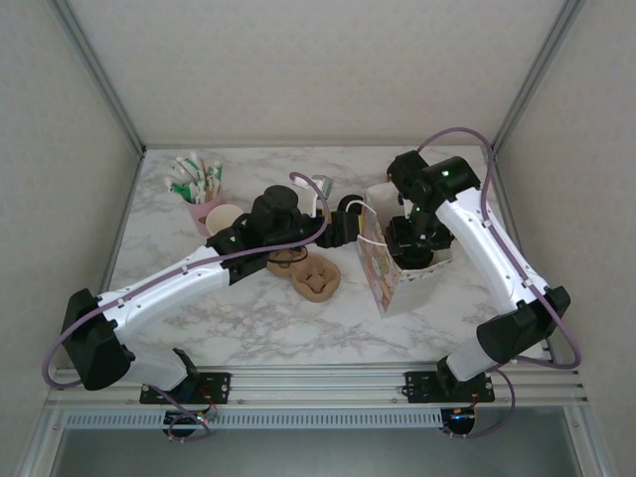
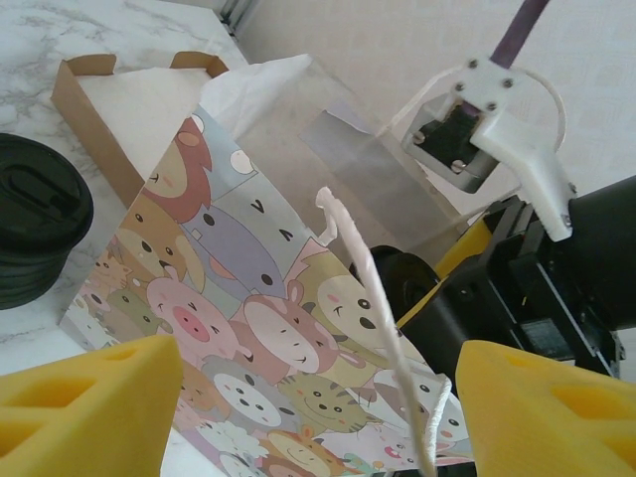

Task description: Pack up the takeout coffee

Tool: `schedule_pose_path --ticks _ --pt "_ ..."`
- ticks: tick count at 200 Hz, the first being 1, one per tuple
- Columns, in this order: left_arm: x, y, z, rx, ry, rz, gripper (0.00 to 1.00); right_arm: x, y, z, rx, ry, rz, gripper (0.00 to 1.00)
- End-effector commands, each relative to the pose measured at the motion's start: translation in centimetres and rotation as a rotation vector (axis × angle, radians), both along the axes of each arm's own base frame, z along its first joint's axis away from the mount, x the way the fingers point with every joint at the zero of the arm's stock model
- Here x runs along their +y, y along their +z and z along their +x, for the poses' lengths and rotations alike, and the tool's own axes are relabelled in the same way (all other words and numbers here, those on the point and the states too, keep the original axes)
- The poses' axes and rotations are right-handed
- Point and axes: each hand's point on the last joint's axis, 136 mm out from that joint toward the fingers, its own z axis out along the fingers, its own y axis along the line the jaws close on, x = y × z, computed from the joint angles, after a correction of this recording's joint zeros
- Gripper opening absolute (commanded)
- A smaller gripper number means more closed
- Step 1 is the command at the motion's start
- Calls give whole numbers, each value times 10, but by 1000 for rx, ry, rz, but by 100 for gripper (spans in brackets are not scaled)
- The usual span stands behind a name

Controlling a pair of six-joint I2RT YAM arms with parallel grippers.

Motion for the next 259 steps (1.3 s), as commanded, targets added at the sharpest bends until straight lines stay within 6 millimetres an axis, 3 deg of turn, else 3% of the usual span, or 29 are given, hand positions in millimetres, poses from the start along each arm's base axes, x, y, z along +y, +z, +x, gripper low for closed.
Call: schedule_pose_path --ticks 1,127,259 --pt "1 6 -2 -34 -19 -12 73 -19 -5 -33 165 0 -84 69" --pt "5 6 0 -29 0 -12 73 -9 -33 -24 205 4 -47 68" --pt "5 5 4 -24 17 -10 74 -12 -34 -19 188 9 -44 68"
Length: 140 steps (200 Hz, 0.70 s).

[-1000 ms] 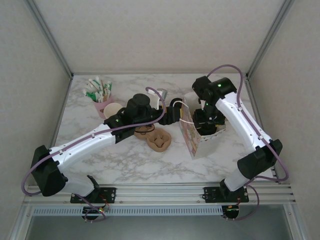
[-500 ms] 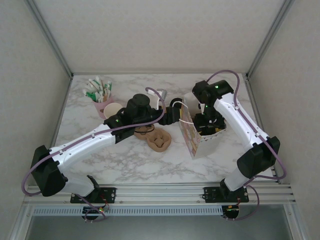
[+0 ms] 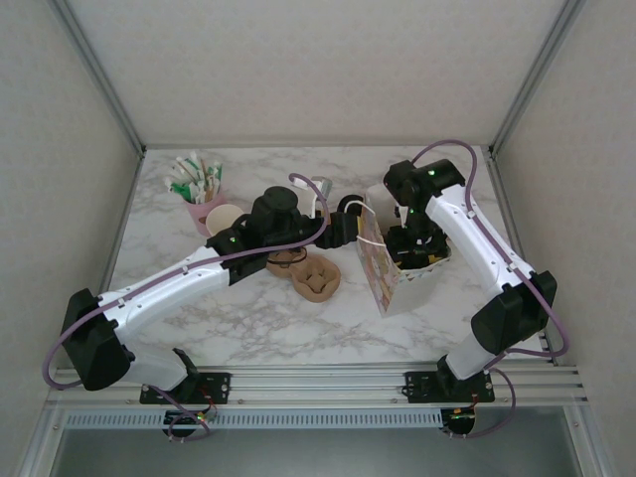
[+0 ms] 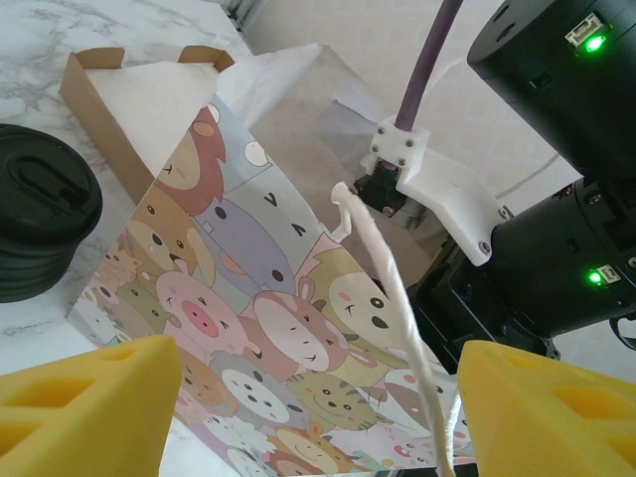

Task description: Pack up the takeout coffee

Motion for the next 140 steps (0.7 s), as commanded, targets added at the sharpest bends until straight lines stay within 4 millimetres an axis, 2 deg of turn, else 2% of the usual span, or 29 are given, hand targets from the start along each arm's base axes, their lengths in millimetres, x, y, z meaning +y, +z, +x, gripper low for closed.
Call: schedule_pose_path --ticks 1,140 --pt "3 11 3 -33 12 -18 74 -7 1 -9 35 9 -16 68" --pt "4 12 4 -37 22 -15 75 -2 0 -4 -8 10 19 68"
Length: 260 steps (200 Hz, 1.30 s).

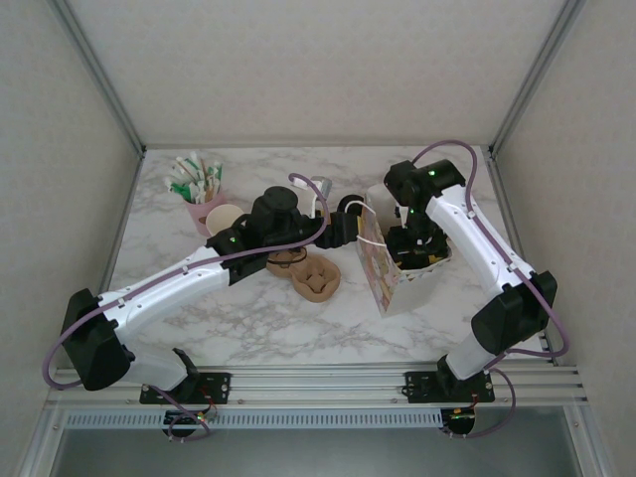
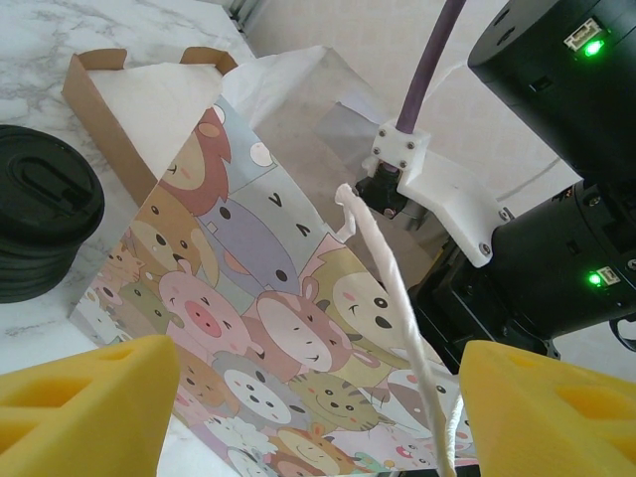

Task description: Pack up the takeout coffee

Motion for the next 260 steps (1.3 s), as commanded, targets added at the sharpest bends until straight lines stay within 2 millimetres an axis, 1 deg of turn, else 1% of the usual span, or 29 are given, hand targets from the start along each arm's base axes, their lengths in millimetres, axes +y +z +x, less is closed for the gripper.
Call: schedule_pose_path --ticks 1,73,103,175,260 --pt "4 12 4 -37 19 -16 75 -2 1 -4 -6 7 17 68" --pt "5 9 5 -29 27 -11 75 1 -3 3 -40 16 27 68" --pt "5 9 6 -28 33 -10 75 0 -4 3 -39 19 25 68" --pt "6 9 6 -24 41 -9 75 1 3 5 -75 25 39 68" --pt "6 8 7 -21 41 -9 75 1 3 6 -94 27 47 68"
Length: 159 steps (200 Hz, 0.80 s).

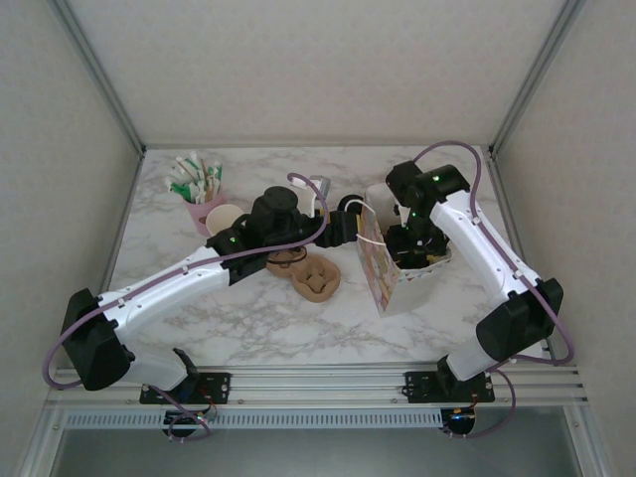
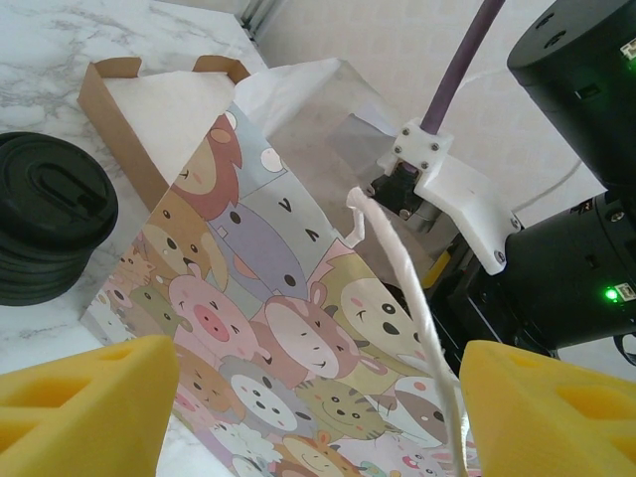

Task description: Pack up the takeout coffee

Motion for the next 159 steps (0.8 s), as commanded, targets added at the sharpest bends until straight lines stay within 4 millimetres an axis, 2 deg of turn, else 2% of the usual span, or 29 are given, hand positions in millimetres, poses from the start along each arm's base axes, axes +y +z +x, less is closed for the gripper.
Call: schedule_pose_path --ticks 1,125,159 --pt "3 8 3 -15 16 -15 75 -4 3 -3 -12 6 6 68" --pt "4 7 3 -11 22 -13 75 0 -12 0 -9 4 16 68" --pt "4 20 2 -37 13 -4 75 1 -15 -1 -3 3 20 68"
